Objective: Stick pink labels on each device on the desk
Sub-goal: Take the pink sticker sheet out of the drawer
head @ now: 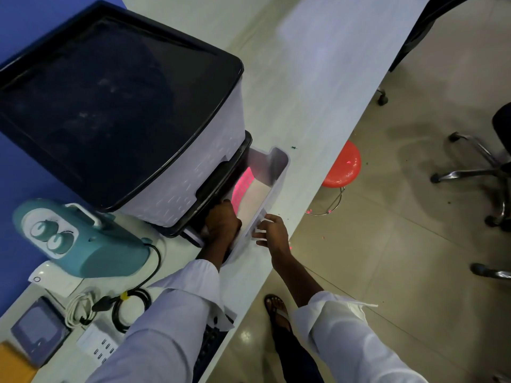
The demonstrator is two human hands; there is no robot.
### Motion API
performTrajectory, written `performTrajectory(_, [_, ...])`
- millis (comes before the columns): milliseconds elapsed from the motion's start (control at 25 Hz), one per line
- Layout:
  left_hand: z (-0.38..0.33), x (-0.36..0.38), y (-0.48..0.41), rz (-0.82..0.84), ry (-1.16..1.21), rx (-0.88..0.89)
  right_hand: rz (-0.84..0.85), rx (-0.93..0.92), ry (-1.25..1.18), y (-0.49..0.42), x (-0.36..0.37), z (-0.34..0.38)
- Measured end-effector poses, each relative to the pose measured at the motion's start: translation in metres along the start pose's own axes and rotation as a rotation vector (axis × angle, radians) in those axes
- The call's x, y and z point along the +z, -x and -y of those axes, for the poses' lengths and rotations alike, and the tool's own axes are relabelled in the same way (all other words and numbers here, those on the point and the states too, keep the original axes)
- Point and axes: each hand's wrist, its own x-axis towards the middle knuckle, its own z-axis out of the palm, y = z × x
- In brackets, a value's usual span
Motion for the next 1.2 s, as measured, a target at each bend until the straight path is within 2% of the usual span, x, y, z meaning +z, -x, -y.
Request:
performTrajectory(240, [0.003, -0.038, 0.056, -0.096, -0.112, 0.208, -0.101, -0.102, -0.023, 0.027, 0.004, -0.001])
performTrajectory(480, [0.053, -0.076, 0.122, -0.443, 0.077, 0.376, -0.121, -0.206, -0.041, 0.056, 0.013, 0.006])
performTrajectory(560, [0.070, -0.079, 0.129, -0.424, 0.129, 0.374, -0.118, -0.233, -0.031, 0.061, 0.016, 0.006])
performTrajectory(720, [0.088, -0.073, 0.131, -0.266, 0.234, 0.319, -0.103, -0.263, -0.015, 0.062, 0.021, 0.002])
performTrajectory(1200, [0.096, -0.076, 0.122, -0.209, 0.347, 0.274, 0.079, -0.259, -0.036, 0.048, 0.065, 0.023])
